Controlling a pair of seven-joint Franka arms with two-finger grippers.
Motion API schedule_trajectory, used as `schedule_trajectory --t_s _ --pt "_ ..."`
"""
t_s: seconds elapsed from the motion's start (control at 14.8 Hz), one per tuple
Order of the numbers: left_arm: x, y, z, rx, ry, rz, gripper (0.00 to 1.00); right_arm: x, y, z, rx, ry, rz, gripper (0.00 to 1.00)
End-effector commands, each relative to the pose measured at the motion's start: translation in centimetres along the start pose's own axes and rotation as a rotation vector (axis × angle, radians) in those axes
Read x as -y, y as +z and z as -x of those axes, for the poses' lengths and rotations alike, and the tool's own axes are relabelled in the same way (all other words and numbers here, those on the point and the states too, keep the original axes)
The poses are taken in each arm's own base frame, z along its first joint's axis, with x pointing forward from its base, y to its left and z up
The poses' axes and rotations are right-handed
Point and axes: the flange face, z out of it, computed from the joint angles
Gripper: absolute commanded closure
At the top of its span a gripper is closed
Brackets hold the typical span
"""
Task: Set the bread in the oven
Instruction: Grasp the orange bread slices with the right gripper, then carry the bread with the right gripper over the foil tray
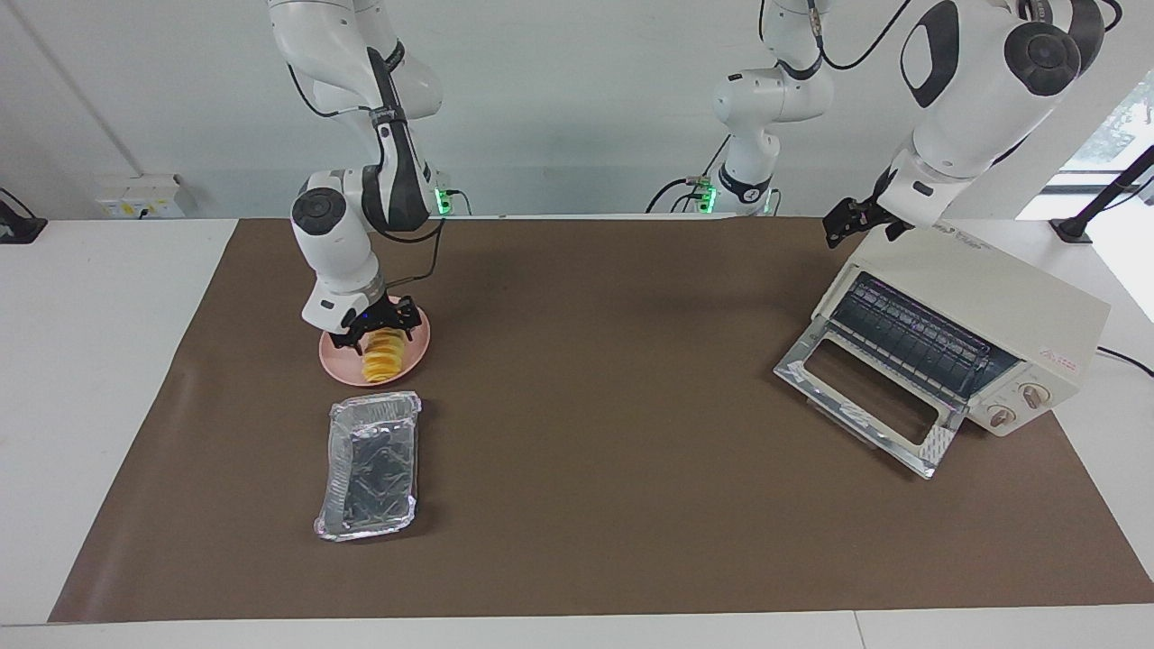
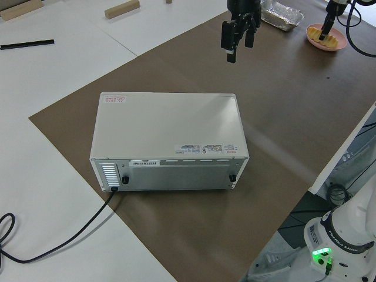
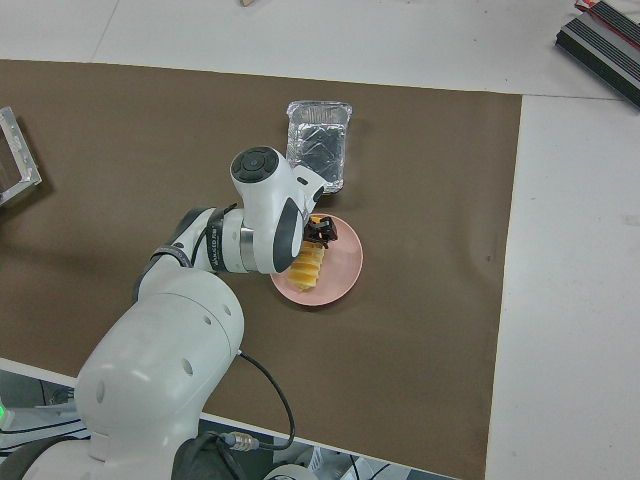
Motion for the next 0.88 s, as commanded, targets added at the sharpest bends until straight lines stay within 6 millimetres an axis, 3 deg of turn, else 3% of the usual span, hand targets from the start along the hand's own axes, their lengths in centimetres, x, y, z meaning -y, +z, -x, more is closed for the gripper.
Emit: schedule_trajectory --t_s 0.0,0.07,0.47,0.61,0.81 --pt "0.1 -0.5 0.4 -0.008 0.004 0.02 0.0 0.4 0.1 -0.1 -0.002 0.039 -0.005 0.89" --pt "0.1 -0.5 0.4 -0.008 0.004 0.02 0.0 0.4 0.0 -0.2 0.004 0.039 -0.006 1.0" --pt "0.1 -0.5 0.4 -0.008 0.004 0.02 0.0 0.2 -0.9 -0.6 0.027 0.036 -0.009 1.0" --pt "0.1 -0.5 0.4 -0.008 0.004 0.02 0.0 -0.1 -3.1 -1.5 0.054 0.03 -0.014 1.0" --pt "0.1 -0.5 0.4 -0.008 0.004 0.02 0.0 -1.1 -8.2 -3.6 0.092 0.029 -0.022 1.0"
